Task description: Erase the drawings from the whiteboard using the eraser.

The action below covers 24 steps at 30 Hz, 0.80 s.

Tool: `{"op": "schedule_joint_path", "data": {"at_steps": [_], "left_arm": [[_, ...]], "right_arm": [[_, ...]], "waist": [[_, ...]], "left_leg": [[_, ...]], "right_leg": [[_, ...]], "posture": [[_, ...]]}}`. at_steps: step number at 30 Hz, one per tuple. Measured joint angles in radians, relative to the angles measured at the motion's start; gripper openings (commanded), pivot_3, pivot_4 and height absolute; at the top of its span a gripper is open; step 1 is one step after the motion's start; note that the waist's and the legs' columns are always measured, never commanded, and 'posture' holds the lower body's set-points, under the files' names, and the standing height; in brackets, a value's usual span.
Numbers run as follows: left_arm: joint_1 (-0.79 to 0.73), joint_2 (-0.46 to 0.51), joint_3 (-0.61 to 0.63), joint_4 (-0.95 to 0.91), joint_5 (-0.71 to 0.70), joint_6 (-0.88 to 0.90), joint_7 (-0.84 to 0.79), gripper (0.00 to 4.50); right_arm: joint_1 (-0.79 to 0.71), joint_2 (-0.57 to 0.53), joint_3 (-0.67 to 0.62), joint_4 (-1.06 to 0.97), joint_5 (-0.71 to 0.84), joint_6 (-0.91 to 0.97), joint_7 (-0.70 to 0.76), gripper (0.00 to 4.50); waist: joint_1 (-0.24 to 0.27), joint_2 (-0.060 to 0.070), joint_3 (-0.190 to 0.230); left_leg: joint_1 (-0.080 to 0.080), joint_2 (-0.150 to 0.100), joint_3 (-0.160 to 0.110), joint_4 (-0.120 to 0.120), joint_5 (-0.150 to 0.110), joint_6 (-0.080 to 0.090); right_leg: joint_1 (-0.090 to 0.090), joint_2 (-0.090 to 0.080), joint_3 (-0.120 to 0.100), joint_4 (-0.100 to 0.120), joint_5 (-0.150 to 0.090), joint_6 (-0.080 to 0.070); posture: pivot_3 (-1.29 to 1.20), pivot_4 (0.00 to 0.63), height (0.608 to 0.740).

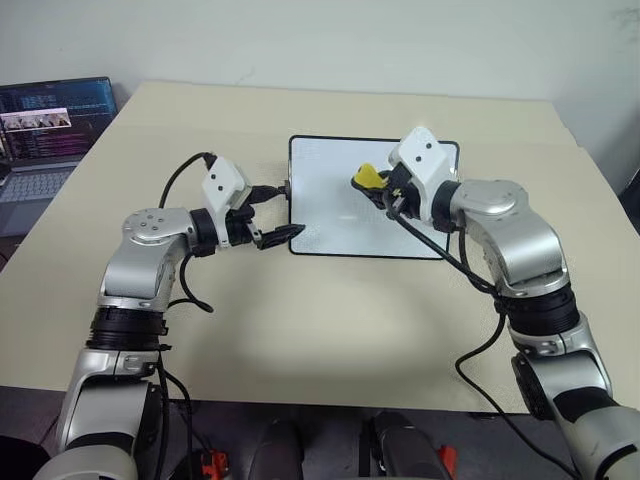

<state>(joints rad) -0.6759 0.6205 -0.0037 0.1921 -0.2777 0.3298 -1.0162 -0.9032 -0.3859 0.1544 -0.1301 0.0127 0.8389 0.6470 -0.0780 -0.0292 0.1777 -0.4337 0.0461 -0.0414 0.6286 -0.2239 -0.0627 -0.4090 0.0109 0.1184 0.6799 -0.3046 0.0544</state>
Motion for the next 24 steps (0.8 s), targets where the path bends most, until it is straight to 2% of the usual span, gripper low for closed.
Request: {"op": "schedule_joint_path", "data": {"at_steps": [12,17,24], "left_arm": [[-0.025,-0.002,-0.018,0.002,0.005,-0.004,-0.035,4.5],[-0.024,-0.007,-0.031,0.002,0.008,-0.005,-0.036,4.5],[-0.021,-0.007,-0.031,0.002,0.008,-0.005,-0.037,4.5]], "right_arm": [[-0.05,0.114,-0.093,0.301,-0.069,-0.045,-0.344,0.98],[-0.056,0.163,-0.051,0.357,-0.089,-0.095,-0.381,0.98],[-0.057,0.165,-0.047,0.359,-0.092,-0.097,-0.386,0.98]], "waist": [[-0.005,0.0,0.0],[-0.006,0.0,0.0],[-0.005,0.0,0.0]], "left_leg": [[0.001,0.0,0.0,0.001,0.001,-0.001],[0.001,0.0,0.0,0.001,0.001,-0.001],[0.001,0.0,0.0,0.001,0.001,-0.002]], "right_leg": [[0.001,0.0,0.0,0.001,0.0,0.0],[0.001,0.0,0.0,0.001,0.0,0.0],[0.001,0.0,0.0,0.002,0.0,0.0]], "posture": [[0.0,0.15,0.74],[0.0,0.15,0.74],[0.0,0.15,0.74]]}}
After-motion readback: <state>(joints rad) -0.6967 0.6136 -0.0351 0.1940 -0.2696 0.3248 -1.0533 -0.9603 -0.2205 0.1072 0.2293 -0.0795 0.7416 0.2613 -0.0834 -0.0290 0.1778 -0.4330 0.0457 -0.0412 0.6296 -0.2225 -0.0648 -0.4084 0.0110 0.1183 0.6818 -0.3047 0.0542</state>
